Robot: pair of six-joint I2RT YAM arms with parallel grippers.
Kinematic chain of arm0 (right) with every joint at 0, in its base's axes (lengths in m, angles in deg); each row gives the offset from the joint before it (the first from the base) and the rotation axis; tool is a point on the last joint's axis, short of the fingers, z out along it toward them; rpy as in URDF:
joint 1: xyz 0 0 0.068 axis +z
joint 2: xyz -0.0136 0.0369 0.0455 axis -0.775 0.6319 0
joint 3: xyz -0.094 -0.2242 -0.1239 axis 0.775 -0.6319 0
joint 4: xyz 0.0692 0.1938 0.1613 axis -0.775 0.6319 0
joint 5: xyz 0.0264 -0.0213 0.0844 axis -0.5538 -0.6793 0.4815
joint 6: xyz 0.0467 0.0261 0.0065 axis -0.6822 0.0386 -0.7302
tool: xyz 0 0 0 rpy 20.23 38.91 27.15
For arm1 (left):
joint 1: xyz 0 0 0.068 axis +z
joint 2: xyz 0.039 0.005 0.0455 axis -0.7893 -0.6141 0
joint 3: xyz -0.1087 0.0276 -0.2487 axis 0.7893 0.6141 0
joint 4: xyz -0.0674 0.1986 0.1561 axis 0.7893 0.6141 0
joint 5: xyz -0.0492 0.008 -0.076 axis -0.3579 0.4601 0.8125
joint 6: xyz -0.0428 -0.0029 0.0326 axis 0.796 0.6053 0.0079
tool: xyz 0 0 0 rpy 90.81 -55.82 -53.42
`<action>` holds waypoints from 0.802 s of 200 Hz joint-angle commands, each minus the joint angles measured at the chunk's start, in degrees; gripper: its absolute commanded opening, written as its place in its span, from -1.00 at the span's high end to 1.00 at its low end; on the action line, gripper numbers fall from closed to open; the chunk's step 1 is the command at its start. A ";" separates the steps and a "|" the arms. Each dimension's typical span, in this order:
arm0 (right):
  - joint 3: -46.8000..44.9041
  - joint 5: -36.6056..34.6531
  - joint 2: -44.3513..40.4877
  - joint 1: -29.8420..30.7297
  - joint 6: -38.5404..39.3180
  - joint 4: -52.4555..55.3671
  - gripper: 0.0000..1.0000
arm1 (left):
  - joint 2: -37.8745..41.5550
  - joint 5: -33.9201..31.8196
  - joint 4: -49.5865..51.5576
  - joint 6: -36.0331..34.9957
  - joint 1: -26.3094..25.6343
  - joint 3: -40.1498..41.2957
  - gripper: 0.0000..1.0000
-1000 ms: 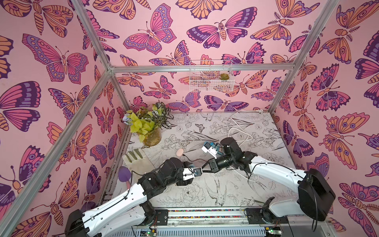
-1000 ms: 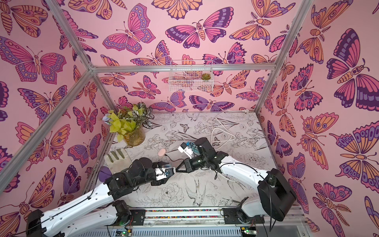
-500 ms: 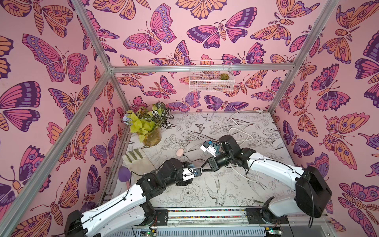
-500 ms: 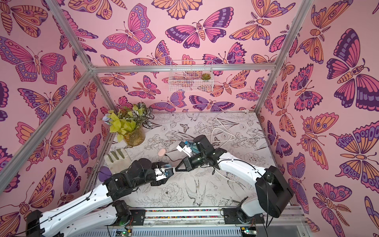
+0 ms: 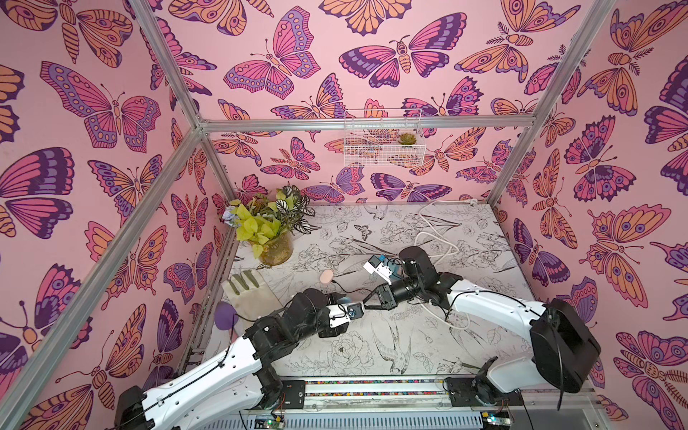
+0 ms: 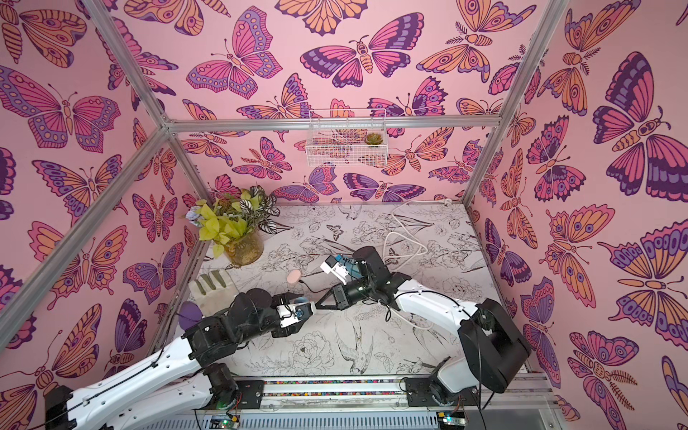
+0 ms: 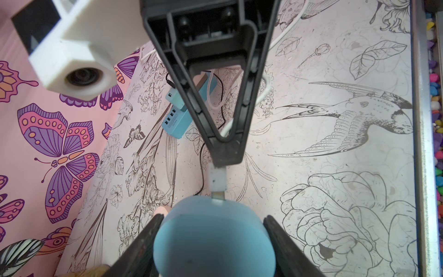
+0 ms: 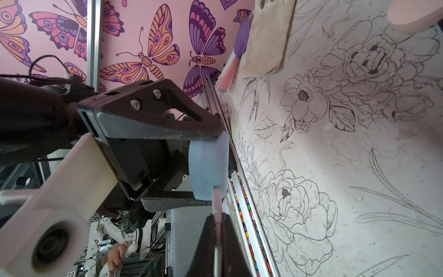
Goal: Charge the bluetooth headset
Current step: Insert the charging cable into the bluetooth headset.
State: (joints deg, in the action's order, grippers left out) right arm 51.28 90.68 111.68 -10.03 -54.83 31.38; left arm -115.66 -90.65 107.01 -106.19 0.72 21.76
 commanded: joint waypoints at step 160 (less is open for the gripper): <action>-3.51 6.88 3.08 -2.40 -6.91 -22.81 1.00 | 5.70 7.78 -10.70 3.78 -1.51 1.73 1.00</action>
State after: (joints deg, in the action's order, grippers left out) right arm 46.07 99.91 113.87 -12.28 -63.28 9.70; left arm -110.63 -89.84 103.86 -103.81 0.70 23.16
